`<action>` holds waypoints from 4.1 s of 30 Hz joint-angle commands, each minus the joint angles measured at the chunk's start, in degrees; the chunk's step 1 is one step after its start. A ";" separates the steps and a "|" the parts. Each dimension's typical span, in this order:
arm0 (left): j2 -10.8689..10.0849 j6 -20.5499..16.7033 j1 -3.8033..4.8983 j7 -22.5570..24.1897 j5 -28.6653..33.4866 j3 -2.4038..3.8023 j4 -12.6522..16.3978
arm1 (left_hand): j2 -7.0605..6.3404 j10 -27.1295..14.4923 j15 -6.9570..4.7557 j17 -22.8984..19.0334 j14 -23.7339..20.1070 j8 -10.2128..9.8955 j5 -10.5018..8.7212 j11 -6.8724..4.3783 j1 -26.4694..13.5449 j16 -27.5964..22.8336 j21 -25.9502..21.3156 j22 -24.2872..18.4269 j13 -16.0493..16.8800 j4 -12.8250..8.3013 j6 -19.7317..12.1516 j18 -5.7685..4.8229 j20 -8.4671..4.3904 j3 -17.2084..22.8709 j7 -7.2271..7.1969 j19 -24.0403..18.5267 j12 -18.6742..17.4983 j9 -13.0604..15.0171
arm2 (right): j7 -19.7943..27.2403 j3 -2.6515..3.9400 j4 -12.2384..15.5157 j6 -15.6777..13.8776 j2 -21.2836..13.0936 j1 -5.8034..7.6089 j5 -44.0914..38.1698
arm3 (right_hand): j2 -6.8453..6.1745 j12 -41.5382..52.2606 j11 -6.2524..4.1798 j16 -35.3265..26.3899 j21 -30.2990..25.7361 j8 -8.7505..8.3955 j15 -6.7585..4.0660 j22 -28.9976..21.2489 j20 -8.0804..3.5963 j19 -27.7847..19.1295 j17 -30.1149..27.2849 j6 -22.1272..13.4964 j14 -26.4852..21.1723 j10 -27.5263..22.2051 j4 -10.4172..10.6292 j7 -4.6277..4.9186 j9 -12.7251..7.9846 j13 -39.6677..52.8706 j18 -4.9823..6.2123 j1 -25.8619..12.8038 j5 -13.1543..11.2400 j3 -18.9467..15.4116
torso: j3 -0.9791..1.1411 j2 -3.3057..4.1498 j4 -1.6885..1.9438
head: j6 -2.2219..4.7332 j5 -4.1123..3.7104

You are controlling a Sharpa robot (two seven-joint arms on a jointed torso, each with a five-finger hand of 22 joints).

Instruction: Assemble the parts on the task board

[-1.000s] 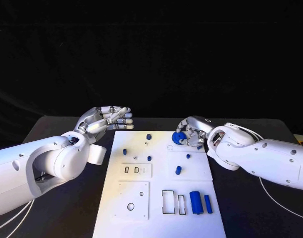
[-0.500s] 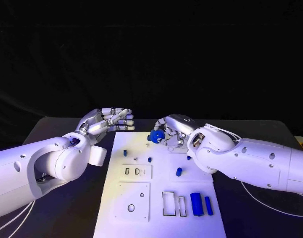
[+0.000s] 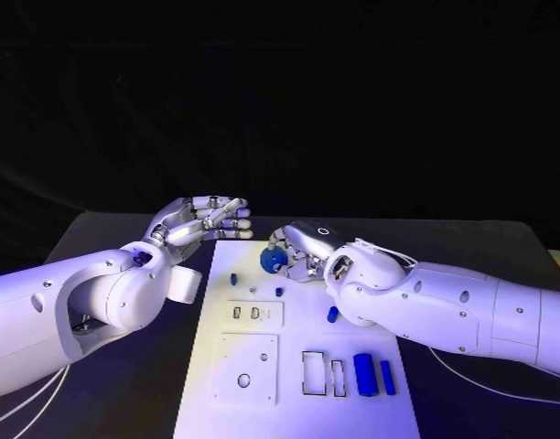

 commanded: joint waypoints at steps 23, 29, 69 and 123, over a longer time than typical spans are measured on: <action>0.29 0.83 0.12 0.48 0.07 0.07 0.13 | 0.25 0.14 0.04 0.14 -0.57 -0.39 -0.33 0.42 0.25 -0.31 0.35 -0.09 0.05 -0.10 -0.34 0.67 0.19 0.48 1.12 0.01 -0.39 -0.03 | -0.31 -0.11 -3.95 1.96 2.73 -1.26 -1.18 | -0.79 -0.58 0.87 0.08 -0.50 0.85 0.49 8.36 0.04 0.77 13.63 0.11 5.67 -0.71 -0.11 -0.91 1.04 0.84 -0.24 -1.75 -0.68 0.97 | 0.09 -0.07 -0.15 | -0.29 0.30; 0.23 0.81 0.12 0.40 0.07 0.07 0.19 | 0.25 0.14 0.04 0.14 -0.57 -0.39 -0.33 0.42 0.25 -0.31 0.35 -0.09 0.05 -0.10 -0.34 0.67 0.19 0.48 1.12 0.01 -0.39 -0.03 | -0.34 -0.12 -4.60 2.93 3.11 -1.26 -1.05 | -1.97 -2.32 2.61 0.02 -1.31 -3.56 1.99 7.60 1.30 0.06 13.39 -6.04 5.61 -3.01 -0.20 0.99 -0.37 -1.31 -0.01 -3.43 -1.44 0.59 | 0.07 -0.05 -0.13 | -0.30 0.16; -0.47 0.65 0.14 0.25 0.07 0.06 0.48 | 0.20 0.15 0.07 0.18 -0.67 -0.42 -0.34 0.44 0.27 -0.39 0.34 -0.11 0.04 -0.08 -0.35 0.65 0.21 0.51 1.15 -0.06 -0.46 -0.03 | -0.82 -0.19 -1.85 4.21 -1.64 -1.31 2.55 | -0.37 -1.33 2.28 0.18 -1.26 -4.58 1.87 8.14 1.54 0.38 13.98 -2.66 5.73 -2.44 6.50 0.38 0.69 -0.43 -0.05 -10.20 3.13 -5.43 | 0.11 -0.09 -0.10 | -0.57 0.00; -0.25 1.07 0.09 0.17 0.07 0.03 -0.74 | 0.04 0.21 0.13 0.34 -0.84 -0.48 -0.35 0.48 0.30 -0.56 0.31 -0.17 0.05 -0.04 -0.36 0.63 0.26 0.58 1.17 -0.25 -0.64 -0.02 | 17.66 0.16 0.85 7.05 -23.84 -2.29 27.40 | -1.50 -1.50 2.63 0.27 -1.41 -7.66 2.11 8.60 1.60 0.42 14.38 -4.05 5.82 -2.44 -1.02 0.96 0.32 -0.47 -0.11 -0.70 -0.66 -2.19 | 0.48 -0.71 -0.74 | -1.15 -0.75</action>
